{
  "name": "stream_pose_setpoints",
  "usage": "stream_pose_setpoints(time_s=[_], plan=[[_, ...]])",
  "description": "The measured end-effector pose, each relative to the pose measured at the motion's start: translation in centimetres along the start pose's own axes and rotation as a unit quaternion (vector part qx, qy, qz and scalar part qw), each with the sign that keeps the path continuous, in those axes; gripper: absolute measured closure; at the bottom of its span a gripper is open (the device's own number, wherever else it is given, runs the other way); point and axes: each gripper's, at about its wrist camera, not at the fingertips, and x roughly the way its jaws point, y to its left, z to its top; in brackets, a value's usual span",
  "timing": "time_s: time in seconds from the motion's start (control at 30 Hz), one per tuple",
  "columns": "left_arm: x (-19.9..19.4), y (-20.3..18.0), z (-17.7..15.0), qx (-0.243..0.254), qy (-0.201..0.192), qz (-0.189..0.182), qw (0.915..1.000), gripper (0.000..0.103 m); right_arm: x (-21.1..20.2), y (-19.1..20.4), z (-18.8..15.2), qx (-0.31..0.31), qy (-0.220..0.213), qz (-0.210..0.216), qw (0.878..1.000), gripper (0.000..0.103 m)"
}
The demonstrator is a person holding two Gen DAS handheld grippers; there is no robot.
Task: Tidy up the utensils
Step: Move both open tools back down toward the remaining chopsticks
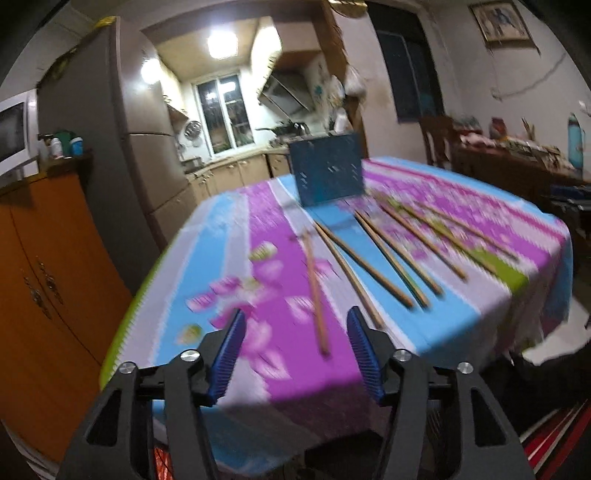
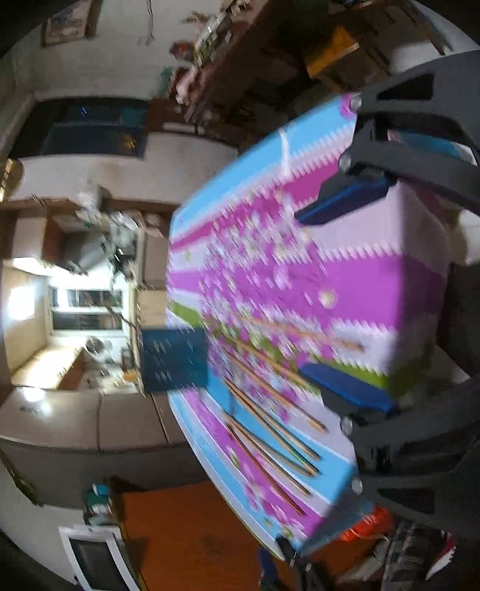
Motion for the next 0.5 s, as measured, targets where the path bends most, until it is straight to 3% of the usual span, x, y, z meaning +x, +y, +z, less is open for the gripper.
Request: stream_pose_setpoints(time_s=[0.17, 0.23, 0.4, 0.5], plan=[[0.6, -2.3, -1.6, 0.016, 0.011, 0.002, 0.9998, 0.059, 1.6, 3.7, -1.7, -0.038, 0.023, 0.043, 0.998, 0.074], [1.2, -2.7, -1.9, 0.016, 0.017, 0.005, 0.9997, 0.066, 2.5, 5.5, -2.1, -0.064, 0.027, 0.047, 0.996, 0.083], [2.2, -2.6, -1.9, 0.011, 0.026, 0.028, 0.9992, 0.071, 4.1, 7.8, -2.2, -0.080, 0.034, 0.056, 0.995, 0.087], [1.5, -2.8, -1.6, 0.015, 0.005, 0.029, 0.9995, 0.072, 4.5, 7.9, -2.2, -0.070, 0.037, 0.053, 0.995, 0.086]])
